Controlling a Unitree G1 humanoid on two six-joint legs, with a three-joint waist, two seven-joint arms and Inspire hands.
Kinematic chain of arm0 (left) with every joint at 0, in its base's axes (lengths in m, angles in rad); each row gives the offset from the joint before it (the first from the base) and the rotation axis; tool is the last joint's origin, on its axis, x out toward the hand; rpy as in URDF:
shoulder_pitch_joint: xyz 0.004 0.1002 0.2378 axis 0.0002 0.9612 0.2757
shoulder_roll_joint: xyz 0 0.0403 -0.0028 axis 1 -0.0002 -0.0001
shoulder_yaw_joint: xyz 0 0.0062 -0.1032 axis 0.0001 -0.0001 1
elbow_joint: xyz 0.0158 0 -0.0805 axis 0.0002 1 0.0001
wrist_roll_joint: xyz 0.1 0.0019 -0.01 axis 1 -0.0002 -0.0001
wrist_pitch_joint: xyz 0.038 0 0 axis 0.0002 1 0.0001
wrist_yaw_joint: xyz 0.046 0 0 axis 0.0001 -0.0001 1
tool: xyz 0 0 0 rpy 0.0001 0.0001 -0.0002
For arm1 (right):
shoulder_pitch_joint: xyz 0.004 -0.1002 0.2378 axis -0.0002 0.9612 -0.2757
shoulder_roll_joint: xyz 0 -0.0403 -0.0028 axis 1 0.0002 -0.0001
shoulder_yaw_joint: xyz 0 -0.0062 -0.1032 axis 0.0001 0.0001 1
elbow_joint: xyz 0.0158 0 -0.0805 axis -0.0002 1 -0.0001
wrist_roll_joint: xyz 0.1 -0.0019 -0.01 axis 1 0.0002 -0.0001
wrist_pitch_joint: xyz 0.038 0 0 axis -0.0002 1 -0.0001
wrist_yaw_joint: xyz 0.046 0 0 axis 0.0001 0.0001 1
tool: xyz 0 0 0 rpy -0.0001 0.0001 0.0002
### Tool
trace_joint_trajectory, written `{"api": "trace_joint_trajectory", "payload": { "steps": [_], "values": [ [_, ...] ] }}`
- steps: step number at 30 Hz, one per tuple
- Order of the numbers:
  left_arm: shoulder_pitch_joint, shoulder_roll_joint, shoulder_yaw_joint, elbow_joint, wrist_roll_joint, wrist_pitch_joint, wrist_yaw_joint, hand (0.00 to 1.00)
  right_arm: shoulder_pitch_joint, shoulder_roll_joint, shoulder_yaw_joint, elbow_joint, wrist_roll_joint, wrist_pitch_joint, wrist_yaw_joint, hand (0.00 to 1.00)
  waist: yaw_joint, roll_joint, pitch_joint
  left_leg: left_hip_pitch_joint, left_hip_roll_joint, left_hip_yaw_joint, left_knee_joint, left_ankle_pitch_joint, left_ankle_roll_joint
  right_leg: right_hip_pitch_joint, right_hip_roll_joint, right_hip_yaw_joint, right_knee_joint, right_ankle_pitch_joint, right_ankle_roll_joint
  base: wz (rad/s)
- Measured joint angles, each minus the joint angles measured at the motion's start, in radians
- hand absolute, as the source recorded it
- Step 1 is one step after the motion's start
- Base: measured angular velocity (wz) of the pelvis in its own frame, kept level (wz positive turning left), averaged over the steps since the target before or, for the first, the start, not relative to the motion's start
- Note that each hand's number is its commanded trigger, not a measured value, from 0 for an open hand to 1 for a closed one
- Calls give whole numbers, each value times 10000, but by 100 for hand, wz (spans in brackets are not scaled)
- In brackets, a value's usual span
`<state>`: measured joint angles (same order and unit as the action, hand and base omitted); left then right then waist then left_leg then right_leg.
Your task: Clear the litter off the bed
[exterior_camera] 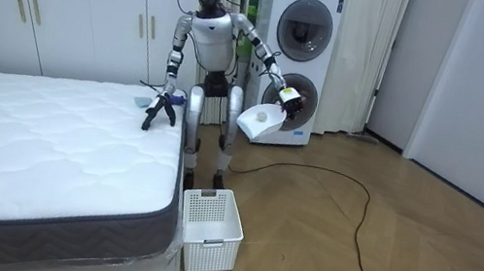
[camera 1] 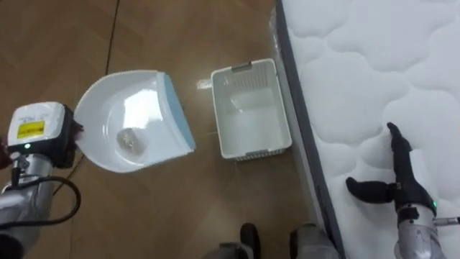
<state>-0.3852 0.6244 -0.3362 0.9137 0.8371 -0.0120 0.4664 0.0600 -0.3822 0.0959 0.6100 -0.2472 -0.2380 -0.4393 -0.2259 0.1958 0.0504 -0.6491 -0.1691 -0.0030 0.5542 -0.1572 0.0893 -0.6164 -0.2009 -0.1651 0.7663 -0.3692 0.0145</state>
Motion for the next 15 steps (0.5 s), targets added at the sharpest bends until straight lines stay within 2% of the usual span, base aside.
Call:
{"api": "trace_joint_trajectory", "payload": {
  "steps": [4, 5, 7, 8, 13, 15],
  "values": [
    [-288, 403, -538, -11, 537, 176, -565, 100, 14, -29, 10, -376, -153, 181, 331, 0, -276, 13, 1, 105, 11, 369, -2, -40, 72, -68, -114, 200, 294, -159, 38, 0],
    [-419, 578, -735, -10, 631, 230, -702, 100, 9, -45, 11, -479, -216, 211, 396, 0, -356, 33, 11, 105, 19, 513, -5, -45, 83, -126, -154, 248, 393, -205, 42, 0],
    [-576, 723, -1056, -8, 694, 450, -897, 100, 17, -73, 17, -647, -309, 227, 415, 0, -469, 128, 42, 140, 11, 626, -13, -48, 92, -153, -214, 285, 564, -252, 42, 0],
    [-695, 769, -1267, -9, 701, 543, -1047, 100, 17, -103, 20, -746, -348, 240, 403, 0, -512, 249, 59, 146, 40, 748, -16, -61, 112, -171, -223, 317, 607, -260, 46, 0],
    [-921, 955, -1518, 2, 700, 566, -1697, 100, 130, -296, 31, -1277, -548, 245, 389, 0, -647, 628, 76, 152, 59, 1050, -17, -89, 149, -336, -249, 550, 736, -356, 33, -8],
    [-1048, 1100, -1517, 99, 684, 569, -1876, 100, 136, -313, 30, -1456, -554, 246, 431, 0, -658, 645, 71, 139, 56, 1191, -21, -92, 151, -466, -247, 721, 867, -424, 40, -9]
  ]
}}
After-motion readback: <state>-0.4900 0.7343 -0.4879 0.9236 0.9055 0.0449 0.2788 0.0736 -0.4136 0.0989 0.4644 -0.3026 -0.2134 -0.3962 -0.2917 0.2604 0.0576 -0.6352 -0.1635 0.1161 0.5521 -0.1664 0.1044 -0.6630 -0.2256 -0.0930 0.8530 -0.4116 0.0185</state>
